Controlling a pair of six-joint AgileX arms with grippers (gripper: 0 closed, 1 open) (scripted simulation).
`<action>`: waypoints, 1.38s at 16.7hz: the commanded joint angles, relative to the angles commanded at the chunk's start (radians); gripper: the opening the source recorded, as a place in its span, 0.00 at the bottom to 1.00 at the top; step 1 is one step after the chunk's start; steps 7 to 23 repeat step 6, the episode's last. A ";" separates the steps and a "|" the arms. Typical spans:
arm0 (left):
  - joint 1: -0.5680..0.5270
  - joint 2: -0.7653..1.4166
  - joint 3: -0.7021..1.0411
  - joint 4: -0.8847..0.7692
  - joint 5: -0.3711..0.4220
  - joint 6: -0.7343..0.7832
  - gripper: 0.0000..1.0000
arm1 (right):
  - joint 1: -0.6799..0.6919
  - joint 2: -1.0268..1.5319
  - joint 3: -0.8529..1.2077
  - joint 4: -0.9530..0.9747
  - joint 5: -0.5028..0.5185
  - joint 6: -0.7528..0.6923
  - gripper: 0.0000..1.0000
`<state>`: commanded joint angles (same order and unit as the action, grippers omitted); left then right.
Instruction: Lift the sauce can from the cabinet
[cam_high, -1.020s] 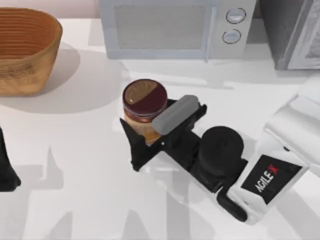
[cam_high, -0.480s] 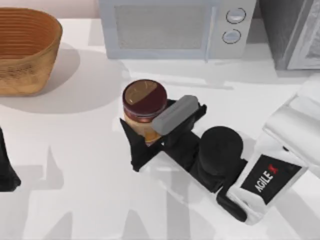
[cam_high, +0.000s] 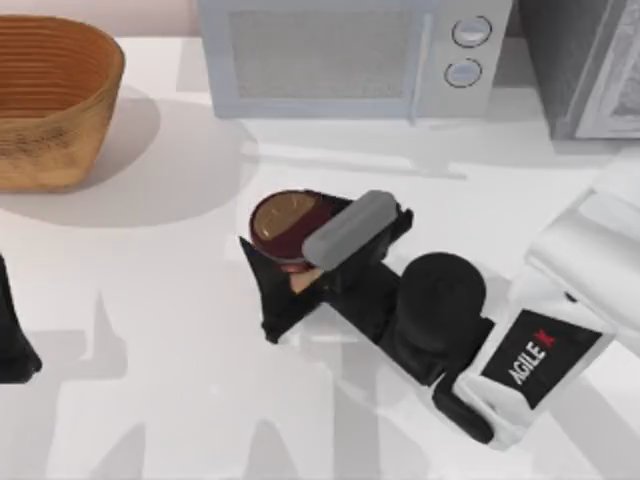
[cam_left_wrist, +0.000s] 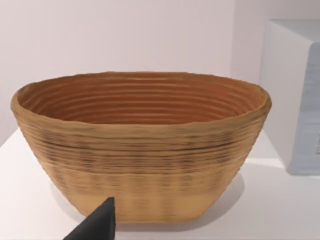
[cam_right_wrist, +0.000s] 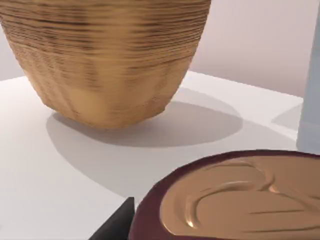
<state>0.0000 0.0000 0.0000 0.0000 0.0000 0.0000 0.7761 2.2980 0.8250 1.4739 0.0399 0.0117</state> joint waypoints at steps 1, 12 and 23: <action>0.000 0.000 0.000 0.000 0.000 0.000 1.00 | 0.000 0.000 0.000 0.000 0.000 0.000 1.00; 0.000 0.000 0.000 0.000 0.000 0.000 1.00 | 0.000 0.000 0.000 0.000 0.000 0.000 1.00; 0.000 0.000 0.000 0.000 0.000 0.000 1.00 | 0.000 0.000 0.000 0.000 0.000 0.000 1.00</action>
